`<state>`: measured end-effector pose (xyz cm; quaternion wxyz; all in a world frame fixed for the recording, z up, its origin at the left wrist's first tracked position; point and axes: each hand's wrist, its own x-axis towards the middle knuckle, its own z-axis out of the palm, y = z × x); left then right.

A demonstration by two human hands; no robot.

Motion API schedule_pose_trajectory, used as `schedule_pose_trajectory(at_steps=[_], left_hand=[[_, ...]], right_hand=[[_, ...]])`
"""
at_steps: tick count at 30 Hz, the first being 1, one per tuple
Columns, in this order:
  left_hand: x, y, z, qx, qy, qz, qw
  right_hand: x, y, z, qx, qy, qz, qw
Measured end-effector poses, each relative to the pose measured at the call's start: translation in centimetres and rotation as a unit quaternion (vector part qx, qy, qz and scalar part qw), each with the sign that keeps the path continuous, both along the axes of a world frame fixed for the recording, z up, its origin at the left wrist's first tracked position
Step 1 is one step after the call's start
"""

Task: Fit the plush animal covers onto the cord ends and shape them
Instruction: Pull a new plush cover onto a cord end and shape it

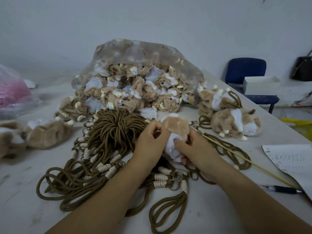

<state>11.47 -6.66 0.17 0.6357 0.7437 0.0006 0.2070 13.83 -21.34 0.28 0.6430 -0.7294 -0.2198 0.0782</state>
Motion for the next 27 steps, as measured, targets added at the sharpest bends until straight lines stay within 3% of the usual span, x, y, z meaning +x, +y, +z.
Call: schedule_pose_trajectory(at_steps=[4, 8, 13, 20, 27], left_hand=[[-0.5, -0.4, 0.4, 0.042, -0.045, -0.027, 0.998], [-0.8, 0.0, 0.9, 0.023, -0.042, -0.083, 0.995], [-1.0, -0.3, 0.9, -0.036, 0.044, -0.183, 0.981], [-0.5, -0.1, 0.5, -0.179, 0.106, -0.200, 0.957], [-0.4, -0.2, -0.2, -0.070, 0.107, -0.118, 0.985]], right_hand=[[0.3, -0.4, -0.3, 0.023, 0.016, -0.038, 0.999], [0.5, -0.2, -0.5, 0.004, 0.019, -0.056, 0.998], [0.8, -0.8, -0.6, 0.026, 0.021, -0.056, 0.998], [0.6, -0.7, -0.4, 0.040, 0.017, -0.023, 0.999], [-0.1, -0.8, 0.5, -0.013, -0.015, -0.006, 1.000]])
